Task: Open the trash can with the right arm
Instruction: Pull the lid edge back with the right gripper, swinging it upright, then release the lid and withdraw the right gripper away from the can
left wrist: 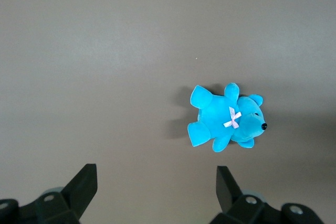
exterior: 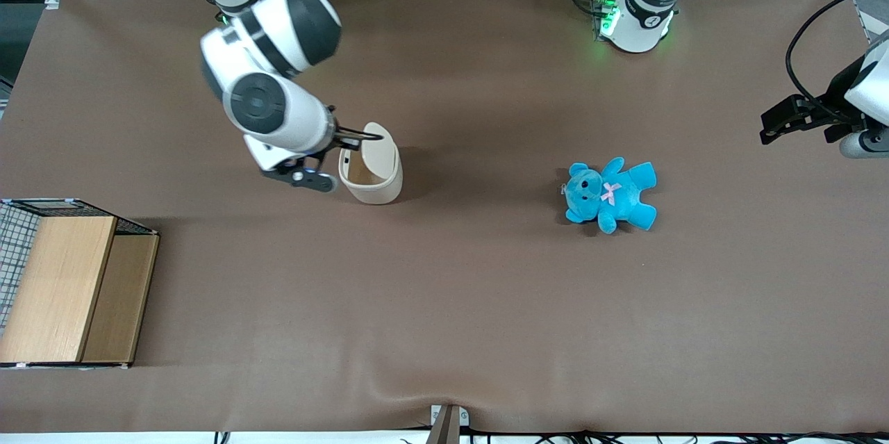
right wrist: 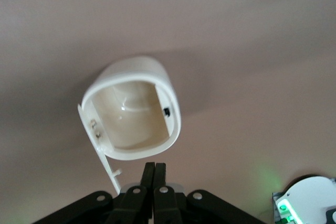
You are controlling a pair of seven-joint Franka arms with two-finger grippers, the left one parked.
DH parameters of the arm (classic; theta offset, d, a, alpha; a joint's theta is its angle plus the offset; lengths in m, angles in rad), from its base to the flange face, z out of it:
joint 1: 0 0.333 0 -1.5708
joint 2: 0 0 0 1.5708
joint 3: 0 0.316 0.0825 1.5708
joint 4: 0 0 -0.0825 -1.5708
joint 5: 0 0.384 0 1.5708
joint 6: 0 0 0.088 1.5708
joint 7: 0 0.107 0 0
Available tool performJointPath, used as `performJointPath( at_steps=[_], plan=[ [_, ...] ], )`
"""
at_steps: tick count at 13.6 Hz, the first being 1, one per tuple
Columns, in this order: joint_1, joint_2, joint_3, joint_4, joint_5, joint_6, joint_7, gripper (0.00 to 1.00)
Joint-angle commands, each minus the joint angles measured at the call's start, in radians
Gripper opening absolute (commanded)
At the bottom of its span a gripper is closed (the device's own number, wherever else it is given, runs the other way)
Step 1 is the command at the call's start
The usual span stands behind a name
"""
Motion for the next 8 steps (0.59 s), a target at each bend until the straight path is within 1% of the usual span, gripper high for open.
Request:
performJointPath(
  at_steps=[1, 3, 5, 8],
  plan=[
    [-0.047, -0.027, -0.029, 0.020, -0.069, -0.004, -0.053, 1.00],
    [-0.074, -0.049, -0.064, 0.022, -0.077, -0.007, -0.129, 1.00],
    [-0.109, -0.067, -0.115, 0.017, -0.077, -0.010, -0.261, 1.00],
    [-0.146, -0.099, -0.211, 0.013, -0.072, -0.007, -0.436, 1.00]
  ],
)
